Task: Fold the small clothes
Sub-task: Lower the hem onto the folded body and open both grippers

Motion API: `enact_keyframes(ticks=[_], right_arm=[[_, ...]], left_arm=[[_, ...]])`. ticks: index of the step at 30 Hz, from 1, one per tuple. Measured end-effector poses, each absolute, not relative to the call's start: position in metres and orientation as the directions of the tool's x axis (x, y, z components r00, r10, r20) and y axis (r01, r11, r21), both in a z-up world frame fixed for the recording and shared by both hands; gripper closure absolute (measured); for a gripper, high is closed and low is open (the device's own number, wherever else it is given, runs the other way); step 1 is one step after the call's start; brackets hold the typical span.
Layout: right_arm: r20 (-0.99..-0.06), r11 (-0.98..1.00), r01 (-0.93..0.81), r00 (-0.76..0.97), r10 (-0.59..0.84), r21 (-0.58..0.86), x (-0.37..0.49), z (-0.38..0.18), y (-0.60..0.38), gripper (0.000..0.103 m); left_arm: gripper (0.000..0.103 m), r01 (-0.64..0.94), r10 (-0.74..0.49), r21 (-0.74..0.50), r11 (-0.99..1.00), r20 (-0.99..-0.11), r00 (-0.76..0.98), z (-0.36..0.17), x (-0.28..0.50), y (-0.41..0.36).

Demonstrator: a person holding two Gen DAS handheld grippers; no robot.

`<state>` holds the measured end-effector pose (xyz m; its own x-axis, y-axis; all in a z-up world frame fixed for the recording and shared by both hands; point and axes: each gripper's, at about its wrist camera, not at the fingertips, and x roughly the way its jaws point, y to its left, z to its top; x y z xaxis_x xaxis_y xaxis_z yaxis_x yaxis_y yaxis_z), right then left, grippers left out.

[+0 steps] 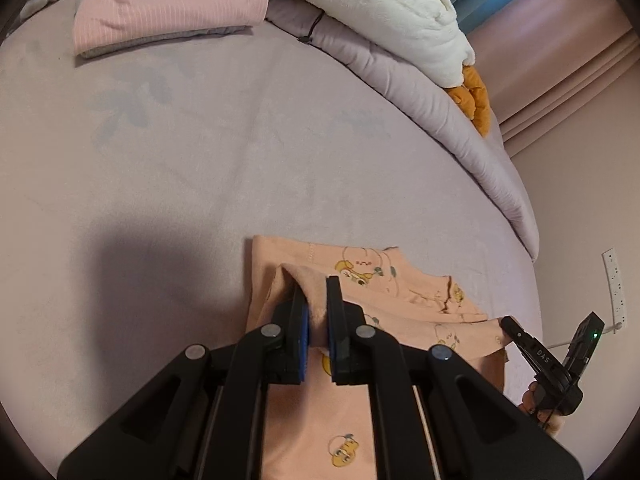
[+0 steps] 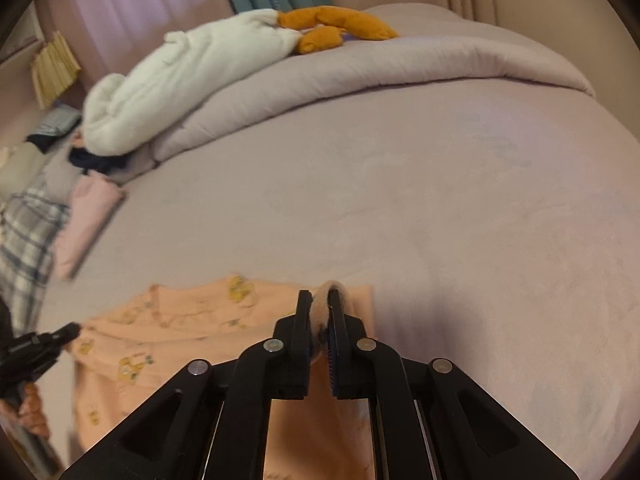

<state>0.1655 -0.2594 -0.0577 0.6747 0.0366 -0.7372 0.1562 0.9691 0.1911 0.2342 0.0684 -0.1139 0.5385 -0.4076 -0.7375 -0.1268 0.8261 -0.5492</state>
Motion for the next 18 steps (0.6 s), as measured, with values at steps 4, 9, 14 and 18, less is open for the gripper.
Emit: enact_keyframes(ticks=[4,9,14,18], right_arm=[[-0.754,0.962,0.183,0.656,0.036,0.205,0.172,-0.069,-0.263,0.096],[-0.76,0.96,0.178,0.648,0.051,0.217,0.177,-0.07,-0.266,0.095],[-0.728,0.959,0.182,0.684,0.037,0.219,0.169,-0.054,-0.271,0.052],[-0.695,0.96,0.16,0.717,0.048,0.231,0.153,-0.034,-0.275,0.052]], left_arm=[[0.093,-0.143,-0.399,-0.546,0.825,-0.743,0.536,-0.119,0.239,0.073],[0.087,-0.157,-0.39,-0.542,0.825,-0.75,0.534,-0.118,0.244,0.074],[0.062,-0.158,-0.31,-0.481,0.862,-0.747,0.588,-0.092,0.234,0.08],[0.06,-0.119,-0.32,-0.484,0.867,-0.724,0.611,-0.07,0.218,0.08]])
